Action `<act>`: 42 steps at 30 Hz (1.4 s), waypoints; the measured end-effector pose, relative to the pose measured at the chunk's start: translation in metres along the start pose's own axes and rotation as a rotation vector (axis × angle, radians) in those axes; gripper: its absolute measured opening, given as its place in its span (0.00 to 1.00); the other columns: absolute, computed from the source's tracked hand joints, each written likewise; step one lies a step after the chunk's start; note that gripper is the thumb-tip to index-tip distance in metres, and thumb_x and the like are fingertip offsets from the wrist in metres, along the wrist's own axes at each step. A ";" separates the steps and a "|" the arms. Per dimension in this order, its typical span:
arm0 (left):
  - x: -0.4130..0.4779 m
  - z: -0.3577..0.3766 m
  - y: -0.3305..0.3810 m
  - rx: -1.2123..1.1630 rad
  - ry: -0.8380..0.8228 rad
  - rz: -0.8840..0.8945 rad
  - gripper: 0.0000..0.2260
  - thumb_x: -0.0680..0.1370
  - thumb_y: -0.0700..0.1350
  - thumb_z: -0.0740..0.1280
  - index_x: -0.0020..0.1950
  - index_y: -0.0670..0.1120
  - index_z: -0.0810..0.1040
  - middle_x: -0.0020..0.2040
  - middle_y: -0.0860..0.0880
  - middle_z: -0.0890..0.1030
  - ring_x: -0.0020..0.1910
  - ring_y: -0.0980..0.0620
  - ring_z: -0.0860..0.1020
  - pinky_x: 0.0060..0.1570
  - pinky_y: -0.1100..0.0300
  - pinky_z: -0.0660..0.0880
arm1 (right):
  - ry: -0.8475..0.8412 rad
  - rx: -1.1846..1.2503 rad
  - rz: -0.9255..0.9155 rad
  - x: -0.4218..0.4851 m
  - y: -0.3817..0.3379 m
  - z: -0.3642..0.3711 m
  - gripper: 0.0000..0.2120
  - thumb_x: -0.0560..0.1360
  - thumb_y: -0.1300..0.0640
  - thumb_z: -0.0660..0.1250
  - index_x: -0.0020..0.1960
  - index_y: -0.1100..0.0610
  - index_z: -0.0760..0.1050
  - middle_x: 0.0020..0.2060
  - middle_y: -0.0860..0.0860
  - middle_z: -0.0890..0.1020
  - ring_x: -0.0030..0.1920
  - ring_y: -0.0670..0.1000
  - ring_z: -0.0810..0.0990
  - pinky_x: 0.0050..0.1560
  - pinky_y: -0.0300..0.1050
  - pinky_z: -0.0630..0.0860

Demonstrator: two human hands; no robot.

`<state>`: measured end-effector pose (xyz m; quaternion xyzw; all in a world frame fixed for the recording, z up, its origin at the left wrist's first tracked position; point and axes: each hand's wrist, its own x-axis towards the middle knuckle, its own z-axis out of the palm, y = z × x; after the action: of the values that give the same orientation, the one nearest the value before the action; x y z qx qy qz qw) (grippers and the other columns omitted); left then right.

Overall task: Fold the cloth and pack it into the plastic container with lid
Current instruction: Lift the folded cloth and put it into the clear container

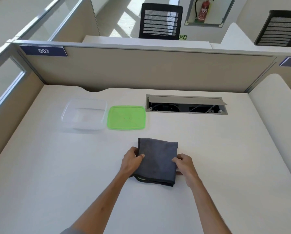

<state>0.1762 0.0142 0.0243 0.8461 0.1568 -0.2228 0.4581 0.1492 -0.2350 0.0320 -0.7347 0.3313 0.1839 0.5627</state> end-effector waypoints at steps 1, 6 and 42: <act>-0.001 -0.006 -0.001 -0.045 -0.016 -0.005 0.16 0.82 0.52 0.71 0.67 0.47 0.80 0.63 0.48 0.85 0.62 0.43 0.83 0.64 0.44 0.82 | 0.000 -0.001 -0.021 -0.003 -0.004 0.001 0.05 0.81 0.61 0.68 0.54 0.61 0.82 0.54 0.60 0.88 0.53 0.61 0.89 0.48 0.57 0.88; -0.005 -0.055 -0.008 -0.214 -0.036 0.054 0.13 0.81 0.51 0.73 0.64 0.50 0.81 0.61 0.47 0.87 0.58 0.44 0.87 0.60 0.40 0.86 | -0.005 0.031 -0.135 -0.022 -0.036 0.020 0.04 0.83 0.62 0.70 0.56 0.60 0.82 0.54 0.59 0.88 0.54 0.59 0.89 0.43 0.54 0.89; 0.184 -0.390 -0.040 -0.019 0.191 0.238 0.12 0.84 0.42 0.72 0.68 0.43 0.86 0.57 0.44 0.89 0.58 0.42 0.87 0.54 0.50 0.83 | 0.086 -0.244 -0.519 0.061 -0.261 0.337 0.06 0.78 0.56 0.74 0.53 0.52 0.79 0.45 0.48 0.87 0.47 0.58 0.88 0.49 0.58 0.86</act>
<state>0.4052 0.3763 0.0877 0.8718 0.1003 -0.0838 0.4721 0.4084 0.1058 0.0760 -0.8643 0.1311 0.0410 0.4839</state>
